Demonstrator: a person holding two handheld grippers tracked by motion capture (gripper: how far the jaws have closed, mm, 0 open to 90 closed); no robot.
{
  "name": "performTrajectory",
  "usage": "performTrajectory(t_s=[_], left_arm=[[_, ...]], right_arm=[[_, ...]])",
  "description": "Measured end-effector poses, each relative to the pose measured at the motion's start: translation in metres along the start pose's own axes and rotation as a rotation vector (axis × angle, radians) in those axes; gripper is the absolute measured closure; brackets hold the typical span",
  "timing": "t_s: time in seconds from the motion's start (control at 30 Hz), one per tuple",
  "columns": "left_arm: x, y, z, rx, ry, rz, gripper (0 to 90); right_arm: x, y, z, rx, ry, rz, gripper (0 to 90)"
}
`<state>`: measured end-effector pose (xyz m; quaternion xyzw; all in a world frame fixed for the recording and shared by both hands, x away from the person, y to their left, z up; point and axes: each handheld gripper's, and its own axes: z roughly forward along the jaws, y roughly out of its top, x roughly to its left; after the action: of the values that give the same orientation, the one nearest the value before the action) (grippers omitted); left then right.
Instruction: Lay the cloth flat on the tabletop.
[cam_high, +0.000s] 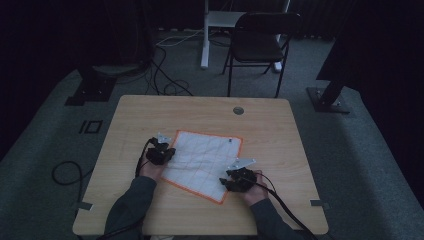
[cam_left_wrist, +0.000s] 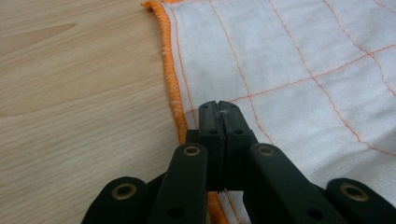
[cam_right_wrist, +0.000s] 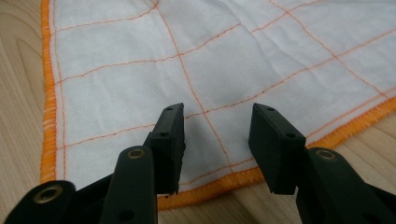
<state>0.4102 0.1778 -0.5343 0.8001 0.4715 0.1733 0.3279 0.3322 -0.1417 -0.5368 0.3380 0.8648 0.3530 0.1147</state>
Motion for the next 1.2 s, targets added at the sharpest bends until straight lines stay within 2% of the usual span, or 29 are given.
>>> performTrajectory(t_s=[0.33,0.43,0.5,0.53,0.6,0.63,0.73,0.77,0.87,1.13,1.2], left_arm=[[0.009,-0.004,-0.005,0.0,0.02,-0.035,90.0],[0.008,-0.003,-0.005,0.002,0.025,-0.03,89.7],[0.008,-0.003,-0.005,0.002,0.025,-0.03,89.0],[0.007,-0.002,-0.005,-0.012,0.014,-0.032,86.9],[0.006,-0.001,-0.005,-0.018,0.009,-0.027,86.3],[0.004,0.002,-0.004,-0.02,0.002,-0.015,86.4],[0.002,0.003,-0.001,-0.012,0.003,-0.007,86.4],[0.002,0.004,0.002,-0.002,0.006,-0.007,86.8],[0.004,0.003,0.003,-0.012,-0.001,-0.02,87.5],[0.009,0.004,0.004,-0.009,0.032,-0.011,88.9],[0.013,0.005,0.005,-0.006,0.047,-0.02,89.0]], right_arm=[[-0.004,0.001,-0.001,0.012,-0.015,-0.018,53.2],[0.001,0.0,-0.001,0.011,-0.032,-0.012,45.9],[0.002,0.0,-0.001,0.009,-0.036,-0.011,45.9],[0.006,0.0,-0.001,0.0,-0.032,-0.006,40.6],[0.008,0.0,0.0,-0.001,-0.03,-0.007,38.4],[0.012,-0.001,0.002,0.004,-0.039,-0.013,33.1],[0.016,0.0,0.004,0.001,-0.051,-0.014,29.5],[0.017,0.0,0.005,0.002,-0.059,-0.011,25.8],[0.018,0.0,0.006,0.009,-0.069,-0.024,22.1],[0.015,-0.001,0.003,0.037,-0.064,-0.035,21.0],[0.012,-0.001,0.001,0.047,-0.06,-0.025,20.9]])
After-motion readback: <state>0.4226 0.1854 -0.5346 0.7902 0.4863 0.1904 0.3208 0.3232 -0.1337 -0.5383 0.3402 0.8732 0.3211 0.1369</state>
